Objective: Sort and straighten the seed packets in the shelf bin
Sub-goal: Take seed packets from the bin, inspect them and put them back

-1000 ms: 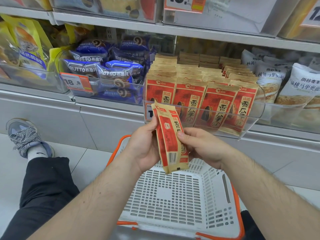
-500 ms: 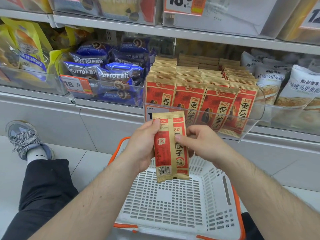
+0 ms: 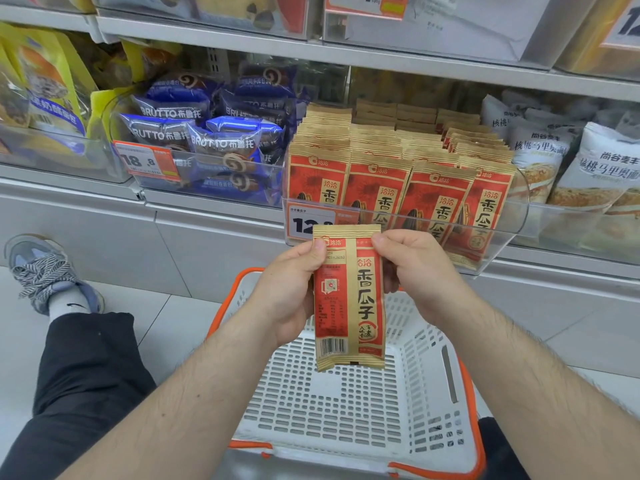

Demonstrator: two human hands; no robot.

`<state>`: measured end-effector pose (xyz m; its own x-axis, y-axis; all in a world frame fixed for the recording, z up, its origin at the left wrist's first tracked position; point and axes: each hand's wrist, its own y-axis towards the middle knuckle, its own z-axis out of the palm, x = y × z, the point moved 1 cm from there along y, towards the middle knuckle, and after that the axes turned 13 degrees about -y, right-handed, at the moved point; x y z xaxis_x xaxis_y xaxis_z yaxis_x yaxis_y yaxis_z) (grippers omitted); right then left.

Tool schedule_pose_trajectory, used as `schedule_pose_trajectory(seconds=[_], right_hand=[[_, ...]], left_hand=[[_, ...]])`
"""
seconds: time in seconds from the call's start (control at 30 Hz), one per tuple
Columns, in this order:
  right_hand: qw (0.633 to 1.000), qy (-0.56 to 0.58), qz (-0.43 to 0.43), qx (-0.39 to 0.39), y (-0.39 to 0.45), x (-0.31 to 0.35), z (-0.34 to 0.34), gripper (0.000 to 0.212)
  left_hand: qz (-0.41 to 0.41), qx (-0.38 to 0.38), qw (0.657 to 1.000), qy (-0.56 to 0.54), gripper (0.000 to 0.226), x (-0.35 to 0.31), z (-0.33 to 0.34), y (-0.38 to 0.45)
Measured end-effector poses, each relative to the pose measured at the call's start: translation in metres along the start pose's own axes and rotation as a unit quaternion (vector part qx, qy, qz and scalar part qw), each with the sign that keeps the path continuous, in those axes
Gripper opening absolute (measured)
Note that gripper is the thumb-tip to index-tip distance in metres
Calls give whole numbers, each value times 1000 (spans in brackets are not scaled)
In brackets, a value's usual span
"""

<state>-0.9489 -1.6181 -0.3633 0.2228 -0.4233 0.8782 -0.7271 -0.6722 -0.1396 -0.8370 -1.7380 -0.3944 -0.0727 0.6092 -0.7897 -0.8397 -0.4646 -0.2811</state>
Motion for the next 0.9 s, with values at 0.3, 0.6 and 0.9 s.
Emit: schedule_pose_trajectory(seconds=[0.3, 0.6, 0.9], right_hand=[[1000, -1, 2, 14, 2, -3, -1, 38], [980, -98, 10, 171, 0, -9, -7, 32], [980, -8, 24, 199, 0, -9, -11, 41]], left_hand=[[-4, -7, 1000, -9, 33, -3, 1, 0], [8, -26, 998, -49, 38, -14, -4, 1], [-18, 36, 999, 10, 41, -9, -25, -12]])
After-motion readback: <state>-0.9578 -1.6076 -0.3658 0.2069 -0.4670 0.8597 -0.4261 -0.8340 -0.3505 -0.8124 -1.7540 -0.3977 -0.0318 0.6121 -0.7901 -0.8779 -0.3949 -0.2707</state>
